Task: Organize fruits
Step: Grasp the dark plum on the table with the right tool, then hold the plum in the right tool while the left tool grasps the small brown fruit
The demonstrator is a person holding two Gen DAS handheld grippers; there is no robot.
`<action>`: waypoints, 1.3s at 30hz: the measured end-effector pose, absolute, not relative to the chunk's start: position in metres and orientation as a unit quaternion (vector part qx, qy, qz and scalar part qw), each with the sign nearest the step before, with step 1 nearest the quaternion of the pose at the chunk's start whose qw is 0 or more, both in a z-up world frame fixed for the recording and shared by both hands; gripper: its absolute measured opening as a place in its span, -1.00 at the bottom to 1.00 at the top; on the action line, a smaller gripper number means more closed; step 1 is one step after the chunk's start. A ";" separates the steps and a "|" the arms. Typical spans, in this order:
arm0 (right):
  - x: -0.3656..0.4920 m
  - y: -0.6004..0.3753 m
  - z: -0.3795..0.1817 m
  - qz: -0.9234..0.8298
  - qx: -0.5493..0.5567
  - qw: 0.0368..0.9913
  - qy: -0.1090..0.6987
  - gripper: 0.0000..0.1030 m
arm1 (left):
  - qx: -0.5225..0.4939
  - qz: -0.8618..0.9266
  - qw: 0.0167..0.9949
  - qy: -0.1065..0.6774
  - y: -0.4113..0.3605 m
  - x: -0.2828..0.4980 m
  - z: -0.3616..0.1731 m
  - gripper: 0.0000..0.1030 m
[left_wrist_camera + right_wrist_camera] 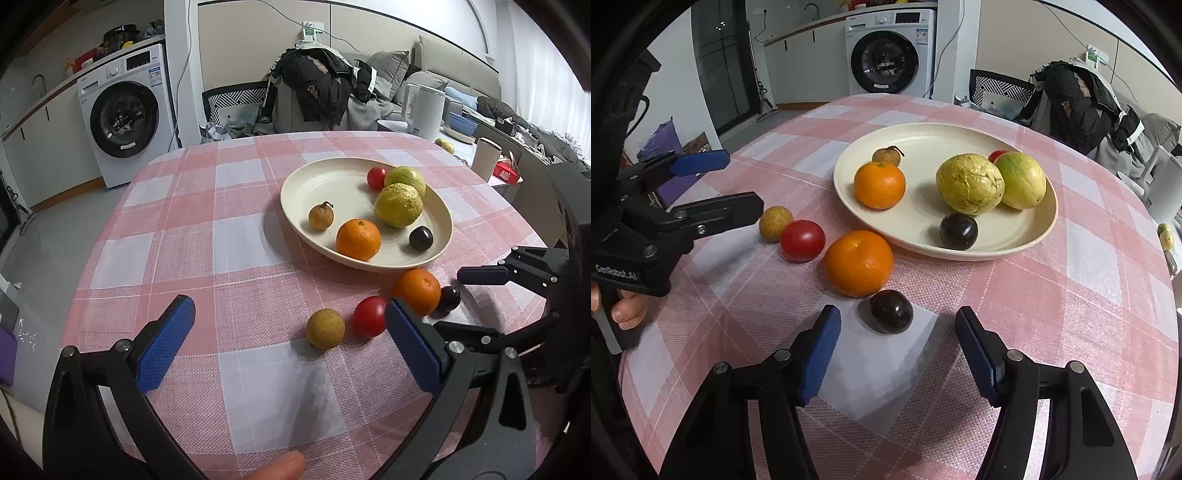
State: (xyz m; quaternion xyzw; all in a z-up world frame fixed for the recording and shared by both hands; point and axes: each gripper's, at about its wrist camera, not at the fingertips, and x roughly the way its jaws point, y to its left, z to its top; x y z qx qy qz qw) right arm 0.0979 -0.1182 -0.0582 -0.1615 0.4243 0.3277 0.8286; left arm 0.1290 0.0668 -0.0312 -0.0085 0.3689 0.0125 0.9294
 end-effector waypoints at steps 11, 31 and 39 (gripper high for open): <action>0.096 -0.119 -0.057 0.336 -0.154 0.827 0.423 -0.02 | -0.007 0.012 0.928 0.373 0.065 0.130 -0.033 0.99; 0.093 -0.123 -0.052 0.346 -0.150 0.830 0.412 -0.54 | 0.000 0.008 0.921 0.391 0.062 0.134 -0.043 0.99; 0.102 -0.141 -0.038 0.334 -0.120 0.847 0.397 -0.54 | 0.019 0.009 0.909 0.417 0.055 0.140 -0.055 0.99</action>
